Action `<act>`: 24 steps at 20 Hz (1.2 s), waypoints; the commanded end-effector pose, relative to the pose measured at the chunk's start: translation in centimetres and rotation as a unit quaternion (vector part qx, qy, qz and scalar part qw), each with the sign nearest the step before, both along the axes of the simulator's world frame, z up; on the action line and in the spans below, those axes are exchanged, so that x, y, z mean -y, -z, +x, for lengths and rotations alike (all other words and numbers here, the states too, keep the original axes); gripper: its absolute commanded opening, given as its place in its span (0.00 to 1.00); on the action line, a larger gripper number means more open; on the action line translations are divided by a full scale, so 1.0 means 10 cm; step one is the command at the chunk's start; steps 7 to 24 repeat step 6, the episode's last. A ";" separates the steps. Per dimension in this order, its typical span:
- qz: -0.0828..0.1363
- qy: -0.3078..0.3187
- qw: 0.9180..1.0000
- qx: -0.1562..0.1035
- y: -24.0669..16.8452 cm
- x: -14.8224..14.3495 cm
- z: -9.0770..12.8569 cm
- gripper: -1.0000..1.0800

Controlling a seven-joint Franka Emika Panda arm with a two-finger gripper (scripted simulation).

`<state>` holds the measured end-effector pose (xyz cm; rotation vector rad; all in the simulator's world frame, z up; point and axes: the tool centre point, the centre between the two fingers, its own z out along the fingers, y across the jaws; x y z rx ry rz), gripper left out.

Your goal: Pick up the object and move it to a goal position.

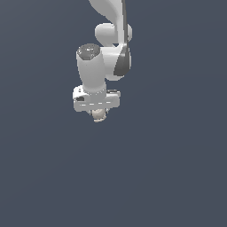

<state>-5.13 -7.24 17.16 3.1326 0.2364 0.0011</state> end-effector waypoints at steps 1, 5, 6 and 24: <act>0.000 0.000 1.000 0.000 -0.07 -0.01 -0.05 0.00; 0.000 0.000 1.000 0.000 -0.12 -0.02 -0.08 0.00; 0.000 0.000 1.000 0.000 -0.12 -0.02 -0.08 0.00; 0.000 0.000 1.000 0.000 -0.12 -0.02 -0.08 0.00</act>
